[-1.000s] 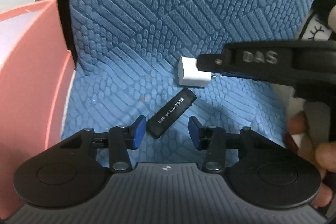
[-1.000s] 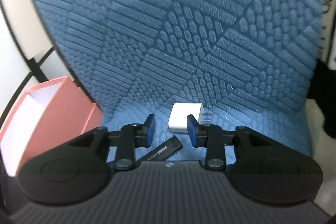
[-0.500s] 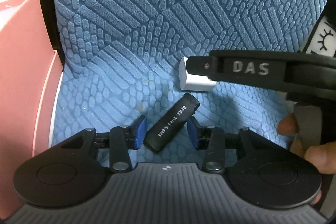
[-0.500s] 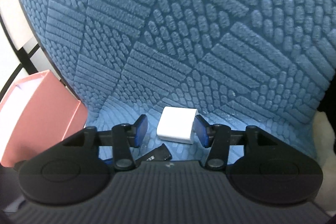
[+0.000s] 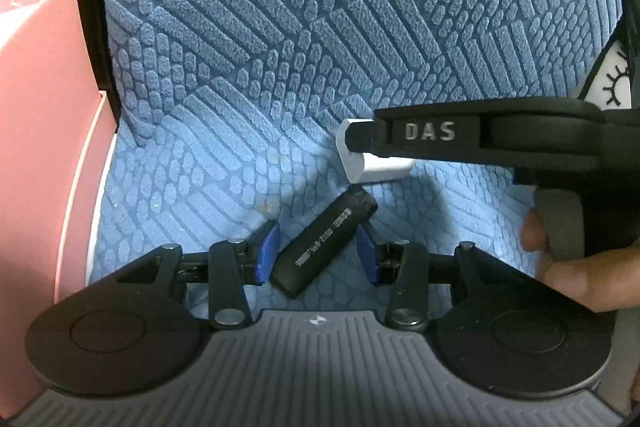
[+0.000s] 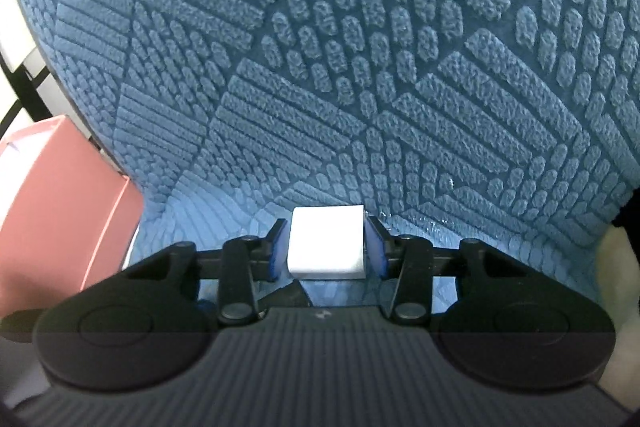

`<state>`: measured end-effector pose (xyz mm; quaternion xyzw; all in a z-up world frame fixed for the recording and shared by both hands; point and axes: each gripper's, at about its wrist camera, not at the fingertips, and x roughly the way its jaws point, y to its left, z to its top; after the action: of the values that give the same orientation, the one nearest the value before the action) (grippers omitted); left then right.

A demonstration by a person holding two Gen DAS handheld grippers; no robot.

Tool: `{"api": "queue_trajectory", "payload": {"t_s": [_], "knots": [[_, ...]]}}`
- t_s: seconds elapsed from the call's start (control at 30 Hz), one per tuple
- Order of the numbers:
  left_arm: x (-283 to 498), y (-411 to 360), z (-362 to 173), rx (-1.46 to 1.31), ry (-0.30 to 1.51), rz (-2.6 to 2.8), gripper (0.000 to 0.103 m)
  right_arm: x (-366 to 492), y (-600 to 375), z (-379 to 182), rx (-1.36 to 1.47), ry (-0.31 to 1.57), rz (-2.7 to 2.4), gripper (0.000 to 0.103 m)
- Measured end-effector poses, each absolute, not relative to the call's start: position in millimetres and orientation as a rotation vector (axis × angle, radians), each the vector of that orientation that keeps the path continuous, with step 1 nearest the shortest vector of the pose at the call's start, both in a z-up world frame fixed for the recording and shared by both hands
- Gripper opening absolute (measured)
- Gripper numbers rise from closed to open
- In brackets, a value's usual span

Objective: Organize rigid objects
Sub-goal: 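Close the left tool on the black USB stick while the right tool grasps the white charger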

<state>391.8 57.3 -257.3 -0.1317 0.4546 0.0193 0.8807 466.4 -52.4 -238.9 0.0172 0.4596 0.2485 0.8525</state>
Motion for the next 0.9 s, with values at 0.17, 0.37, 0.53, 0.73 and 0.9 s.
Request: {"api": "queue_trajectory", "payload": {"t_s": [0.17, 0.37, 0.53, 0.73, 0.9], "knots": [[394.3, 49.2, -257.9, -0.226, 0.961, 0.029, 0.047, 474.1, -73.2, -231.0, 0.101, 0.998, 0.474, 0.045], [395.2, 26.4, -258.2, -0.059, 0.961, 0.02, 0.037, 468.8, -88.5, -228.4, 0.127, 1.013, 0.441, 0.044], [395.3, 13.2, -258.1, 0.013, 0.959, 0.012, 0.033, 470.3, -99.2, -220.8, 0.127, 1.019, 0.427, 0.044], [397.4, 14.1, -253.2, -0.027, 0.987, -0.007, 0.029, 452.8, -109.9, -220.4, 0.127, 1.031, 0.412, 0.044], [391.0, 32.2, -249.6, -0.09, 1.008, -0.009, 0.028, 436.2, -116.9, -210.9, 0.128, 1.017, 0.41, 0.044]]}}
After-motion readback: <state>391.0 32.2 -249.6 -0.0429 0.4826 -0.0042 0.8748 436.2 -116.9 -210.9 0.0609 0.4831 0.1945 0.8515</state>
